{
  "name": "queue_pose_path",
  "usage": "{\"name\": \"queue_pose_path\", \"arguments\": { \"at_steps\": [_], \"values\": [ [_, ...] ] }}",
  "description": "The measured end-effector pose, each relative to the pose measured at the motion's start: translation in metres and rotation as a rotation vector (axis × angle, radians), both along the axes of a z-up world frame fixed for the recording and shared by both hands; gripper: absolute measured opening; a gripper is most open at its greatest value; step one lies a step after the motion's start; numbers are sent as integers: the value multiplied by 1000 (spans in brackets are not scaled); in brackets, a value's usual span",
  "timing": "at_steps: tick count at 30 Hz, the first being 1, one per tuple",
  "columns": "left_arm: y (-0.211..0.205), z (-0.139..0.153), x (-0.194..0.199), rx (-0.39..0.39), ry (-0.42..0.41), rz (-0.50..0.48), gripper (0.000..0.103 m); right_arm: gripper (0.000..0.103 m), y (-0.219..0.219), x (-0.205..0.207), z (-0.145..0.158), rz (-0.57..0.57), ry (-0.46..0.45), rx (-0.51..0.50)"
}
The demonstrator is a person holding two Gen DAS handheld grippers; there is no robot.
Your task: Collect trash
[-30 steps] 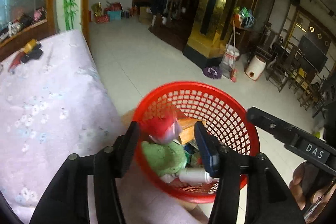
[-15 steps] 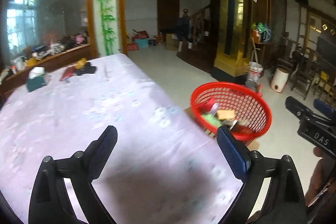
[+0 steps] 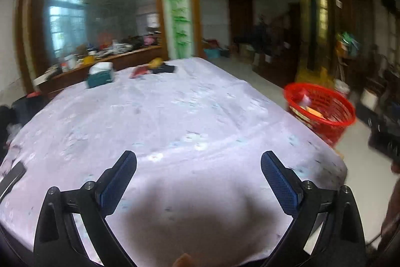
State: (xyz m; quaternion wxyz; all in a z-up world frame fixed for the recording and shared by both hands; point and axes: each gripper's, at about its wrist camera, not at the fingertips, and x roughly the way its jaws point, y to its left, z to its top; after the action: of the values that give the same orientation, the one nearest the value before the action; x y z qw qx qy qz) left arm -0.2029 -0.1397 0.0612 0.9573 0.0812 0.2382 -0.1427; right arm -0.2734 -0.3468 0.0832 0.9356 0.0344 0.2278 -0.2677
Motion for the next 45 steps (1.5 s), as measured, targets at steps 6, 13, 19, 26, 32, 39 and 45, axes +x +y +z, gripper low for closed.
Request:
{"name": "queue_pose_path", "arguments": {
  "at_steps": [6,13,19,26,32,39,45],
  "values": [
    [13,3,-1,-85,-16,5,99,103,16,10,-4,43,28,-21],
    [-2,-3,7,3,16,-3,99,103,13,10,-9,47,31,-20],
    [-17,-6,-2,60,-10,-40,99,103,1,11,-12,25,37,20],
    [-25,-9,-5,56,14,-102,99,103,-8,8,-15,2,38,39],
    [-25,-9,-5,41,23,-100,99,103,-5,8,-16,13,37,32],
    [-19,-9,-3,19,34,-89,99,103,-1,10,-16,23,43,34],
    [-12,-6,-2,-10,27,-73,99,103,3,12,-16,33,48,24]
  ]
}}
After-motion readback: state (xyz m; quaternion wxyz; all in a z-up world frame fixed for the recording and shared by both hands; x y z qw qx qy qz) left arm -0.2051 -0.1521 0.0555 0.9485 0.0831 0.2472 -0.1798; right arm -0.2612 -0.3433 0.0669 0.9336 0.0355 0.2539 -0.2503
